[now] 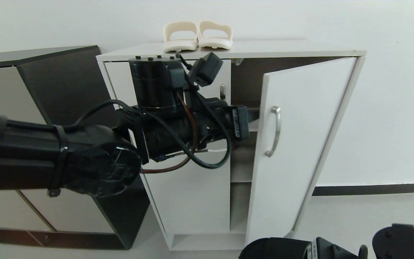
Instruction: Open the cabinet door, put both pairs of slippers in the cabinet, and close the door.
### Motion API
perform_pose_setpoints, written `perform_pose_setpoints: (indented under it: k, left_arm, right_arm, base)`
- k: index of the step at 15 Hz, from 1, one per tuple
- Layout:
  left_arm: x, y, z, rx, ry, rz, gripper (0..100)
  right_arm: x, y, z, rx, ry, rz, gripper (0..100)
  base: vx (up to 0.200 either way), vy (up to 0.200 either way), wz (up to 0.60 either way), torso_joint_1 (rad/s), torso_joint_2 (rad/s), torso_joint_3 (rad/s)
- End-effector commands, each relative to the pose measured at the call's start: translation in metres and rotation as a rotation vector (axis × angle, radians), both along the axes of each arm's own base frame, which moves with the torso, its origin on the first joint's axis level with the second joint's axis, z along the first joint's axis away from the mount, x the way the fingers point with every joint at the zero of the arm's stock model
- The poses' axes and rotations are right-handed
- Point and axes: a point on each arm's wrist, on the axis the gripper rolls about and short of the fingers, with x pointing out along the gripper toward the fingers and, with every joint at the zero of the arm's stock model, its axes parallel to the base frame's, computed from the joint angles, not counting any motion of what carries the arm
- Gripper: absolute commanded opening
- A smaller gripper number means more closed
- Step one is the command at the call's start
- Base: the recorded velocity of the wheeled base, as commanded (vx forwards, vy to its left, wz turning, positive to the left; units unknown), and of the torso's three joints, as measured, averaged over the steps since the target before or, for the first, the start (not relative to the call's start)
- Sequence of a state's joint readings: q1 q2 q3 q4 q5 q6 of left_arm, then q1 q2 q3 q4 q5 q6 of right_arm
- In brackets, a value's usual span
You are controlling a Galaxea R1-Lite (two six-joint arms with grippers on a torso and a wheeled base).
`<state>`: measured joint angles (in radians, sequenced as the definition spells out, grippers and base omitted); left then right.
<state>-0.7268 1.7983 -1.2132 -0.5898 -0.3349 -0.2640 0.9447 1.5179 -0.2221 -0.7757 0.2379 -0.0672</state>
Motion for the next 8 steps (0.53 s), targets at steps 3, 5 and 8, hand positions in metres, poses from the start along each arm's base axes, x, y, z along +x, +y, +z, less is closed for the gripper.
perform_pose_setpoints:
  k: [3,5,8]
  left_arm:
    - [-0.037,-0.014,0.008,-0.025,-0.064,-0.086,0]
    - [-0.020,0.005,0.009,-0.029,-0.065,0.001,0]
    - [-0.012,0.065,0.027,-0.056,-0.097,0.231,0]
  right_arm:
    - [-0.007,0.002,0.006,0.028,-0.013,0.029,0]
    - [0.016,0.017,0.016,0.055,-0.031,-0.156,0]
    - [0.045,0.046,0.026,0.110,-0.050,-0.512,0]
  base:
    - [-0.200,0.000,0.00,0.004,0.00,0.004]
    - [0.000,0.000,0.00,0.000,0.00,0.000]
    - [0.000,0.000,0.00,0.000,0.00,0.000]
